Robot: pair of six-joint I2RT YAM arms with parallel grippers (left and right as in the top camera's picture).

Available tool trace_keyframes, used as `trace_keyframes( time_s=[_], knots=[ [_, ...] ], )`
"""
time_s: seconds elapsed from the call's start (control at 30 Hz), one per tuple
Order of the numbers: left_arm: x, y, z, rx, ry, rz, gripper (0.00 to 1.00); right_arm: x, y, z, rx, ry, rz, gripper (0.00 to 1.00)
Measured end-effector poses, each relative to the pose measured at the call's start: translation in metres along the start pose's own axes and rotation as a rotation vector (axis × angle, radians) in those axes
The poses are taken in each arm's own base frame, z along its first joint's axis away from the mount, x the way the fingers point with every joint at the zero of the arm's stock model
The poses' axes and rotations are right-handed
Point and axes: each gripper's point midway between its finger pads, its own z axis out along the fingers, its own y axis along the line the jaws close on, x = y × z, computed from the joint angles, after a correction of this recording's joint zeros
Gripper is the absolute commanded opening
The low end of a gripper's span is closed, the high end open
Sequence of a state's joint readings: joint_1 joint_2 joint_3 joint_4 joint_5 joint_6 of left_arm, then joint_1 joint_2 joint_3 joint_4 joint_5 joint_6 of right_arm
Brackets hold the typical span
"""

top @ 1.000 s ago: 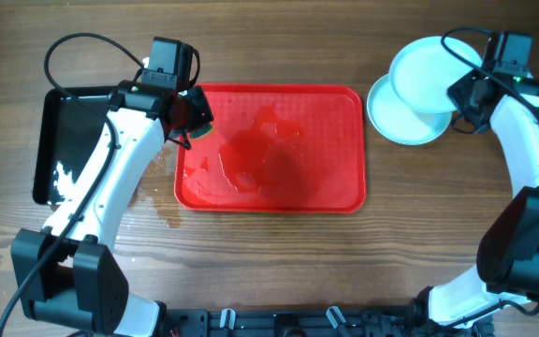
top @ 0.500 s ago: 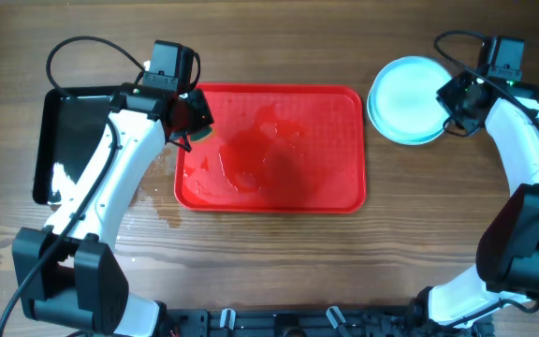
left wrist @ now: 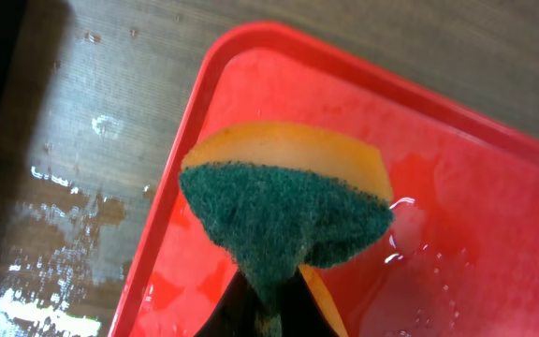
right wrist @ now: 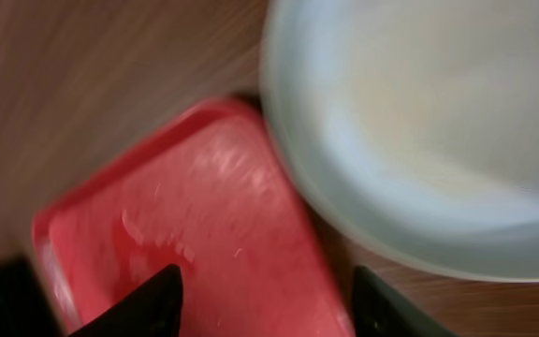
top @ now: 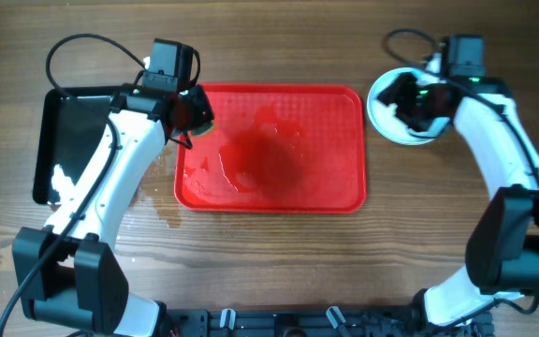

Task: Clean dirty plates on tray and stack at the side

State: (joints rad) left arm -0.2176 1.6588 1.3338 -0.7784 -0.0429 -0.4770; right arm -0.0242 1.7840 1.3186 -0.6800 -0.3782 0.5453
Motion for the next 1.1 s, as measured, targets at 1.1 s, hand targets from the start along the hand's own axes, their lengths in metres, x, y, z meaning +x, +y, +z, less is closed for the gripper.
trace_keyframes(
  time_s=[1.1],
  knots=[
    [0.001,0.27,0.055,-0.319,-0.061,-0.619,0.37,0.116,0.106,0.041,-0.021,0.123,-0.339,1.0]
  ],
)
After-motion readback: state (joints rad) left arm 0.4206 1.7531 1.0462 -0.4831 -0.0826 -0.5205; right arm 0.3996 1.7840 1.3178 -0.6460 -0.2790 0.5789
